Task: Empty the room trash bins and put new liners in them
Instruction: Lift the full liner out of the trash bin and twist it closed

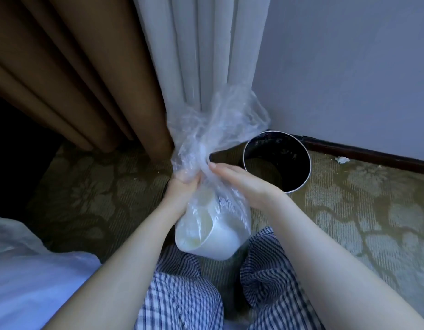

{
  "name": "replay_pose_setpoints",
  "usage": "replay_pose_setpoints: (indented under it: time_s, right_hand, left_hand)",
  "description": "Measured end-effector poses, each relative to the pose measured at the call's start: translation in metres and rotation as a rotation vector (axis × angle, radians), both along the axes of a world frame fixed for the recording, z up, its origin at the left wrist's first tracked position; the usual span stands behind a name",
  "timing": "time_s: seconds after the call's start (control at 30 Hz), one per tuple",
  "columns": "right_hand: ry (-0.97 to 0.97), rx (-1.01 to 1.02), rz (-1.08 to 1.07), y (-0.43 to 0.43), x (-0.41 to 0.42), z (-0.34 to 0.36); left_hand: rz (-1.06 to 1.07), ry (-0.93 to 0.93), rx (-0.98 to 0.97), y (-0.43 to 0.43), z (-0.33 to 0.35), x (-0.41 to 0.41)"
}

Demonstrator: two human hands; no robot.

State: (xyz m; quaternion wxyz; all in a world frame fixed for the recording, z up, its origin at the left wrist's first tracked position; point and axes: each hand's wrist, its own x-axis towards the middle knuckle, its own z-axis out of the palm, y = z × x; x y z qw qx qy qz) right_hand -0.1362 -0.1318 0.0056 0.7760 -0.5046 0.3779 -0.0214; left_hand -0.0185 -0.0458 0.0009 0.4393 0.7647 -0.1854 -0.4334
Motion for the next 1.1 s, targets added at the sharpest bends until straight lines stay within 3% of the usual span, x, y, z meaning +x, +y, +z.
replay_pose_setpoints:
  time_s: [0.1, 0.17, 0.3, 0.4, 0.5, 0.63, 0.73, 0.87, 0.97, 1.1]
  right_hand:
    - [-0.016, 0.019, 0.255, 0.009, -0.001, 0.0]
    - [0.013, -0.061, 0.296, 0.016, 0.004, -0.008]
    - [0.099, -0.249, -0.029, 0.023, 0.017, -0.01]
    - [0.137, -0.329, -0.118, 0.023, 0.021, -0.014]
    - [0.113, -0.259, -0.122, 0.023, 0.022, -0.016]
    - [-0.084, 0.027, -0.136, 0.022, 0.022, -0.009]
    - [-0.098, -0.009, -0.013, 0.027, 0.021, -0.007]
    - [-0.115, 0.001, 0.087, 0.028, 0.015, -0.007]
    - [-0.121, -0.156, 0.243, 0.025, 0.015, -0.01]
    - [-0.031, -0.253, 0.477, 0.028, 0.018, -0.015]
  left_hand:
    - [0.094, -0.04, -0.013, -0.001, -0.001, 0.004]
    - [0.119, -0.064, -0.012, 0.0, 0.0, 0.003]
    - [0.178, 0.051, -0.019, -0.002, 0.005, -0.004]
    - [0.083, 0.164, 0.0, -0.003, 0.005, -0.01]
    - [-0.037, 0.223, -0.008, -0.001, 0.003, -0.016]
    - [-0.011, 0.285, -0.051, -0.005, 0.0, -0.014]
    - [-0.04, 0.283, 0.011, -0.002, -0.006, -0.008]
    - [-0.014, 0.518, -0.05, 0.006, -0.003, 0.003]
    - [-0.001, 0.623, -0.092, 0.007, -0.002, 0.011]
    - [-0.224, 0.573, -0.083, 0.013, -0.002, 0.018]
